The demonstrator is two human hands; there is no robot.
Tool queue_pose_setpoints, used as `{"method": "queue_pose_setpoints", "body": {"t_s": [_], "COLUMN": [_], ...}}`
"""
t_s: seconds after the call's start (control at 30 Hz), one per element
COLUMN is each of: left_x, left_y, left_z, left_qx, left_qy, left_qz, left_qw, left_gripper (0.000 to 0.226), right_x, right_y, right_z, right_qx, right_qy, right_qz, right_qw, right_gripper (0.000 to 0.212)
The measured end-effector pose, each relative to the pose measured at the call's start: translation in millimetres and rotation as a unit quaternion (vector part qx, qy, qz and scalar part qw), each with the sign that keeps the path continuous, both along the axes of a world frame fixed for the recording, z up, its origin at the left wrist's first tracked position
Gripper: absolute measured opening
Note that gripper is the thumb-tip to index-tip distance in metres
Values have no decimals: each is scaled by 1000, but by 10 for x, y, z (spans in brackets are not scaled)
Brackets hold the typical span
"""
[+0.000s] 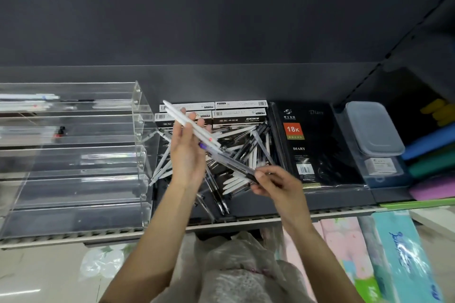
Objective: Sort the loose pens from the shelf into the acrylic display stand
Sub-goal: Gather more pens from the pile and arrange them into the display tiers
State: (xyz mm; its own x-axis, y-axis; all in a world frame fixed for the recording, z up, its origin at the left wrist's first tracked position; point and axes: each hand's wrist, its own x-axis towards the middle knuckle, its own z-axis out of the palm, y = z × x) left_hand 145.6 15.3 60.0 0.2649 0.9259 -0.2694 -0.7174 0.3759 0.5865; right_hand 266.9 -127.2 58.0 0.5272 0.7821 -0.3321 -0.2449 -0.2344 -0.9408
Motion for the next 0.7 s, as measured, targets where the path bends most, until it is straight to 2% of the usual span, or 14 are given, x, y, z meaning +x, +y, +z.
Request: {"method": "queue_pose_setpoints", "body": {"t_s": [0.07,0.13,0.17,0.27,0.33,0.4,0.5,0.6,0.7], "left_x": [-109,-113,-88,12,64,94,113,113,108], "left_y": [88,63,22,-158,-292,-397,-476,-521,-550], "left_z": [-24,-65,-92,-185,-225,-244,-224,-204,-194], "left_qx": [79,166,196,267,306,303,234,201,152], "left_qy": [152,310,353,401,431,420,379,360,305], "left_qz": [-62,-170,-224,-330,-340,-334,-327,-302,-283], "left_qw": [983,921,887,812,778,788,834,860,896], "left_gripper": [26,24,24,30,29,27,26,25,25], "right_x": [240,426,481,530,532,538,519,501,498], "right_y": [-41,28,97,370,514,605,673,722,777], "right_z": [109,261,331,447,450,418,387,362,323], "right_qx": [-17,-38,-46,-72,-78,-77,-71,-64,-52], "right_qy": [-88,-195,-236,-355,-382,-367,-354,-334,-294], "right_qz": [70,161,203,271,270,259,246,232,233], "right_qw": [994,967,949,892,881,890,899,911,925], "right_gripper": [11,9,8,5,7,9,12,14,15]}}
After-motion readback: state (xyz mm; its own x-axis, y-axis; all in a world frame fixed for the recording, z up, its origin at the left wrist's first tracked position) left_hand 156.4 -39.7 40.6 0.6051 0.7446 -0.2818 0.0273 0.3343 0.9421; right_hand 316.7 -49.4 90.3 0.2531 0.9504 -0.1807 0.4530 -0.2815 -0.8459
